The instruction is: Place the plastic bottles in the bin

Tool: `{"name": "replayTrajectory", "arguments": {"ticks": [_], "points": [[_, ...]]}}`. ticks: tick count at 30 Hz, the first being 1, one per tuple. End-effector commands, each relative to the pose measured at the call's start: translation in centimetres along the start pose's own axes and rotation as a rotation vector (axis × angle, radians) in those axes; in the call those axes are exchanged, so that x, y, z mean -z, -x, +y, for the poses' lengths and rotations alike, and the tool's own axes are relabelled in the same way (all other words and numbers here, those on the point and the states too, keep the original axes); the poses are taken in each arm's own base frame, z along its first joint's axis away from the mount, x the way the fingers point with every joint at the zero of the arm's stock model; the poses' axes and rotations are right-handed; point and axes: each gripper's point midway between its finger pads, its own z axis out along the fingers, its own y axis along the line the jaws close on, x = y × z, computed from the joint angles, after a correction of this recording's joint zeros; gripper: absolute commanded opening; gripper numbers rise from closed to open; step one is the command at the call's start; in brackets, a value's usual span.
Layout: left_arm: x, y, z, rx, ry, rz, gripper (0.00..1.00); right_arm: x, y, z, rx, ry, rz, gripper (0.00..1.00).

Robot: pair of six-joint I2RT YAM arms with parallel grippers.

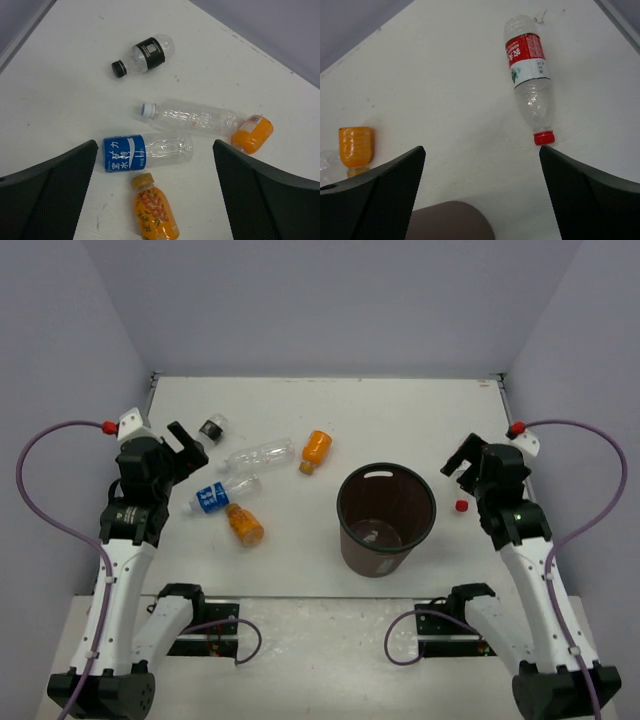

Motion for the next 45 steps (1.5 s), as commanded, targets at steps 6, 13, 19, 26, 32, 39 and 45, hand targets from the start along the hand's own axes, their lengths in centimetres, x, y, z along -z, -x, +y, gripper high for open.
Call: {"name": "replayTrajectory", "arguments": {"ticks": [6, 13, 19, 26, 32, 39, 45], "points": [[-2.2, -0.6, 0.2, 0.032, 0.023, -0.017, 1.0, -10.1, 1.9, -3.3, 0.031, -0.152, 0.08, 0.99], [-3.6, -1.9, 1.0, 0.02, 0.062, 0.02, 1.0, -16.2, 0.2, -3.5, 0.143, -0.173, 0.226, 0.99], [-4.0, -2.2, 1.6, 0.023, 0.098, 0.023, 1.0, -17.0, 1.7, -3.5, 0.117, -0.2, 0.291, 0.99], [-4.5, -1.7, 1.2, 0.018, 0.086, 0.004, 1.0, -16.6, -2.2, -4.2, -0.003, -0.274, 0.443, 0.99], [-5.2, -2.0, 0.7, 0.016, 0.064, 0.017, 1.0, -15.8, -3.4, -4.6, -0.088, -0.32, 0.452, 0.99], [-5.9, -2.5, 0.8, 0.001, 0.075, 0.048, 1.0, -14.8, -6.9, -8.0, -0.047, -0.436, 0.496, 0.99], [-5.9, -2.2, 0.5, 0.003, 0.067, 0.041, 1.0, -16.4, -8.8, -8.0, -0.025, -0.41, 0.557, 0.98]]}}
